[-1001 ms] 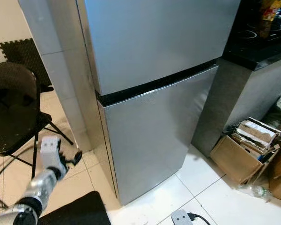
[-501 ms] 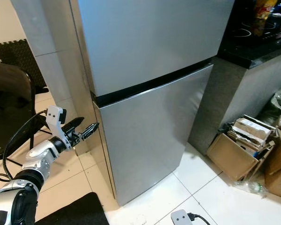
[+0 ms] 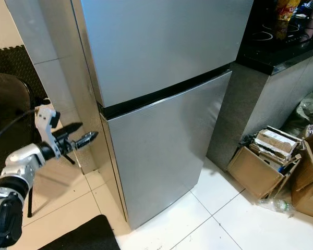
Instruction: Restocking fridge
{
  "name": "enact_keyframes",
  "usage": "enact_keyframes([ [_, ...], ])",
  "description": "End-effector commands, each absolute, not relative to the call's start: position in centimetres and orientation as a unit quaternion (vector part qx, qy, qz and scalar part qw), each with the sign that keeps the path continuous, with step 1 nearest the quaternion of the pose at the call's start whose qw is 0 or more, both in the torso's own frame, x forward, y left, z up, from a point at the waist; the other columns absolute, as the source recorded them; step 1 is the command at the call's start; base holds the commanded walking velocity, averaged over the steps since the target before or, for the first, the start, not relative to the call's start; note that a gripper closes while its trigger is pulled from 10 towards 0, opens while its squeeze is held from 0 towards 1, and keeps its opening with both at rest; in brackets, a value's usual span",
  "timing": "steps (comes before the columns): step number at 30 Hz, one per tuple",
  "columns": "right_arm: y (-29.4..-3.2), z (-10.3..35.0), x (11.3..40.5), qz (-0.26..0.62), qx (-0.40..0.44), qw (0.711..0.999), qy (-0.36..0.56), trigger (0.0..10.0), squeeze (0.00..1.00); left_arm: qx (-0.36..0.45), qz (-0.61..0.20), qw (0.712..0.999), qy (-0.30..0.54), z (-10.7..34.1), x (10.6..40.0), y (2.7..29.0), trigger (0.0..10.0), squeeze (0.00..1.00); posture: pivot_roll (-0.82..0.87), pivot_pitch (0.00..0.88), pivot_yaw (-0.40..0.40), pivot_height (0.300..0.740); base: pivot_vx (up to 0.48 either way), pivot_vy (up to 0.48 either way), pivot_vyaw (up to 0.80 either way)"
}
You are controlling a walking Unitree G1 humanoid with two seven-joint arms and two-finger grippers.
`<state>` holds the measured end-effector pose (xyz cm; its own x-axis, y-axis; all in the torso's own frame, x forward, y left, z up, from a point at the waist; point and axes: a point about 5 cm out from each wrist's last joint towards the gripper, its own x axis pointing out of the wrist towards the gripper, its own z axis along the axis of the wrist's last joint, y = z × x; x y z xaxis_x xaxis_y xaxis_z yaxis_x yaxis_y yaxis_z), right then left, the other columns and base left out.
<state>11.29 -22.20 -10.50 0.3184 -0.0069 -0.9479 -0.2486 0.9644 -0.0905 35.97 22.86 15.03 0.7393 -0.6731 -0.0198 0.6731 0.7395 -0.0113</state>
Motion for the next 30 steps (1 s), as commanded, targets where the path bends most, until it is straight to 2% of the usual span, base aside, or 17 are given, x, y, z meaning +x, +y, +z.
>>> enact_keyframes([
  [1, -22.3, -10.5, 11.2, 0.078, -0.117, 0.806, 0.576, 10.0, 0.00, -0.004, -0.398, 0.917, 0.005, 15.4, 35.9, 22.2, 10.0, 0.00, -0.06, 0.000, 0.026, 0.740, 0.000, 0.000, 0.00],
  [7, -22.8, -10.4, 11.0, 0.078, -0.145, 0.801, 0.575, 10.0, 0.00, -0.012, -0.445, 0.895, 0.002, 15.2, 35.9, 20.4, 10.0, 0.00, -0.07, 0.000, 0.023, 0.740, 0.000, 0.000, 0.00],
  [10, -24.3, -10.0, 11.5, 0.045, -0.176, 0.806, 0.563, 10.0, 0.00, -0.014, -0.466, 0.885, 0.009, 14.7, 35.9, 19.3, 10.0, 0.00, -0.08, 0.000, 0.026, 0.740, 0.000, 0.000, 0.00],
  [16, -25.8, -9.3, 12.3, 0.007, -0.197, 0.816, 0.544, 10.0, 0.00, -0.020, -0.460, 0.888, 0.026, 13.8, 35.6, 19.1, 10.0, 0.00, -0.09, 0.000, 0.037, 0.740, 0.000, 0.000, 0.00],
  [21, -26.6, -8.5, 13.6, -0.029, -0.185, 0.839, 0.510, 10.0, 0.00, -0.013, -0.449, 0.893, 0.037, 13.2, 35.4, 19.4, 10.0, 0.00, -0.10, 0.000, 0.045, 0.740, 0.000, 0.000, 0.00],
  [27, -25.3, -7.9, 15.7, -0.004, -0.150, 0.874, 0.463, 10.0, 0.00, 0.000, -0.418, 0.908, 0.025, 13.5, 35.7, 19.8, 10.0, 0.00, -0.10, 0.000, 0.048, 0.740, 0.000, 0.000, 0.00],
  [30, -24.9, -7.9, 16.1, 0.003, -0.148, 0.878, 0.455, 10.0, 0.00, 0.003, -0.412, 0.911, 0.022, 13.7, 35.8, 19.9, 10.0, 0.00, -0.10, 0.000, 0.048, 0.740, 0.000, 0.000, 0.00],
])
